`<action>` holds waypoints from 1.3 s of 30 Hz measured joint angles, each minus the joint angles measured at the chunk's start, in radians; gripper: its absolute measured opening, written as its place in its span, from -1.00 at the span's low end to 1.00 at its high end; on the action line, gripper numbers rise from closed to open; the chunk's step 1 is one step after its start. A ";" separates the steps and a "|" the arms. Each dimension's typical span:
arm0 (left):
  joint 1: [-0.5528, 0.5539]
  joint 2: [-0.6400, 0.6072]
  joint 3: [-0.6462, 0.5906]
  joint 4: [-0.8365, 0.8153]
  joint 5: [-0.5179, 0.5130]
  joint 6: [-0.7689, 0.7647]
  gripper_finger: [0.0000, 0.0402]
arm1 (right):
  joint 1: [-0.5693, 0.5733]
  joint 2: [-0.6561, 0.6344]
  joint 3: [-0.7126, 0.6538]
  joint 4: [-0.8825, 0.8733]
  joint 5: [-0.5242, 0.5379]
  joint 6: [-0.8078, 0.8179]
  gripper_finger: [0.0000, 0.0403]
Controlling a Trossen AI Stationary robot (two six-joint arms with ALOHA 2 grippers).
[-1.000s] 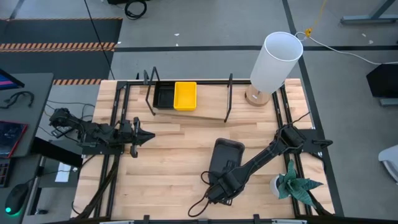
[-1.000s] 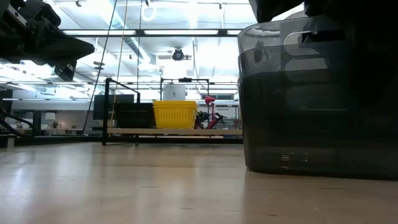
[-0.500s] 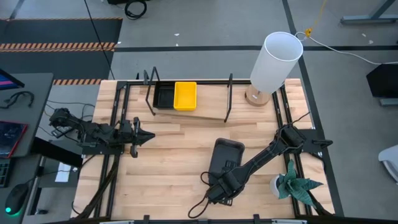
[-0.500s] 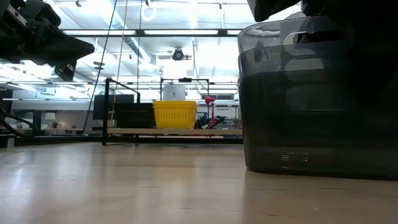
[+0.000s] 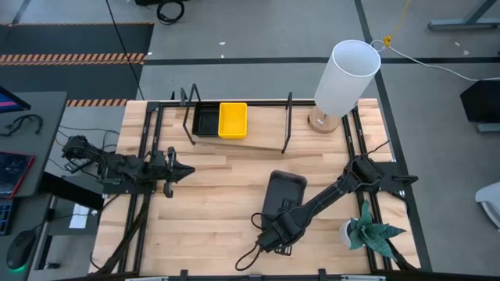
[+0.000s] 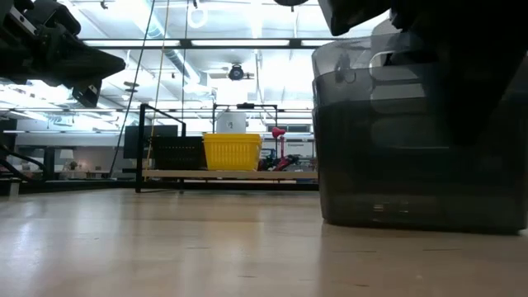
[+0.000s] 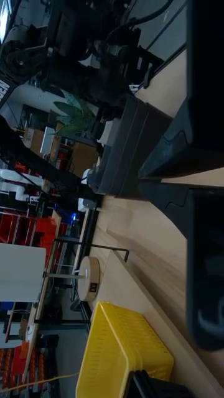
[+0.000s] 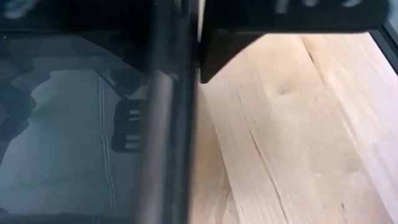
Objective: Stack baskets on shelf by color
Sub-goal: Put the stacked black bin on the shelf
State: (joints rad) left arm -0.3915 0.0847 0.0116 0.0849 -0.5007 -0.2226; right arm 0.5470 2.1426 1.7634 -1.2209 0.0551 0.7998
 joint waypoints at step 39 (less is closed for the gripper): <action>0.000 0.000 0.000 0.000 0.000 0.000 -0.87 | -0.364 0.000 0.371 -0.332 0.361 -0.581 -0.92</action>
State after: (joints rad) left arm -0.3916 0.0845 0.0113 0.0849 -0.5007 -0.2226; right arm 0.1833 2.1422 2.1345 -1.5531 0.4157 0.2184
